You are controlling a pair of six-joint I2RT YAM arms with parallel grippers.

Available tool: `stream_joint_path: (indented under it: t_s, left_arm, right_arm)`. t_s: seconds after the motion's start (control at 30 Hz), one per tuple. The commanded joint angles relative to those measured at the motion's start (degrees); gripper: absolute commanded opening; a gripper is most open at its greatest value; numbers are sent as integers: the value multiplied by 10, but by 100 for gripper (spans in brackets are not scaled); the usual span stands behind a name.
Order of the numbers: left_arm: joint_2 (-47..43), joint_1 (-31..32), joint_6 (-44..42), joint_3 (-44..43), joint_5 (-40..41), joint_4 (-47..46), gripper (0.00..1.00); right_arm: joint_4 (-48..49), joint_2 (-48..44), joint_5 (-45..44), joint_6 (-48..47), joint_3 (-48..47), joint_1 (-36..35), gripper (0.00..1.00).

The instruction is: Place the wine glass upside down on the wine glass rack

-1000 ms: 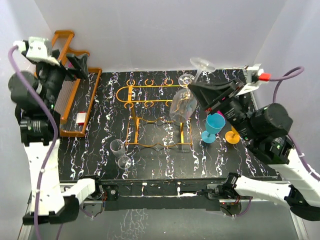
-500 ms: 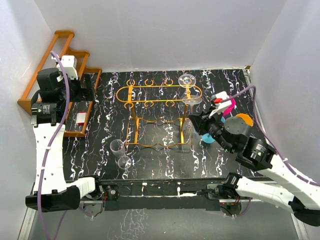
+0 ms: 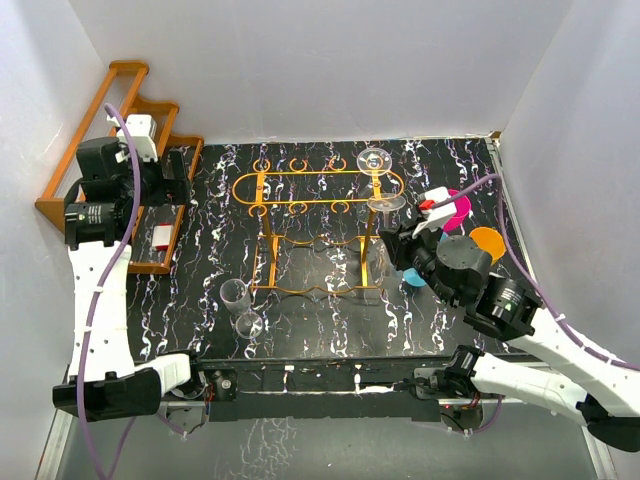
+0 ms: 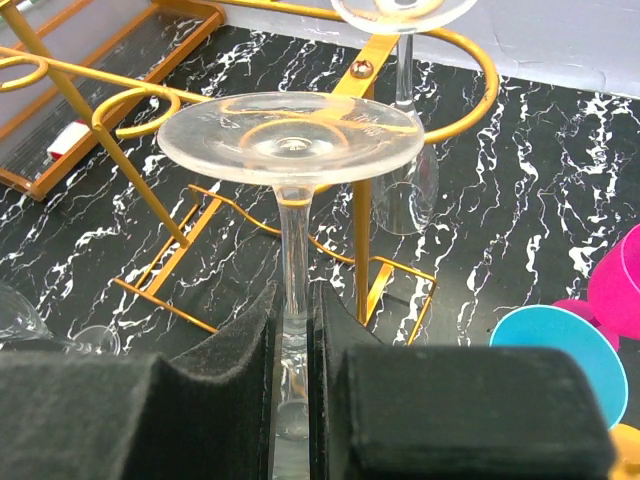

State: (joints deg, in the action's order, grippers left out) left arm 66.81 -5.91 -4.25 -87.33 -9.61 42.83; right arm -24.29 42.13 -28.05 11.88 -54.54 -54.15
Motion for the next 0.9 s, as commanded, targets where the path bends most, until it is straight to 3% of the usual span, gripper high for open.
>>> stream_joint_path:
  t_s: [0.0,0.87]
  left_arm:
    - [-4,-3,1,-1,-12,2,97]
    - [-35,-4,-11,33,-13,12,97]
  right_arm:
    - [56,-9,5,0,-7,-1,8]
    - [101,45,-37,36,20,-1,8]
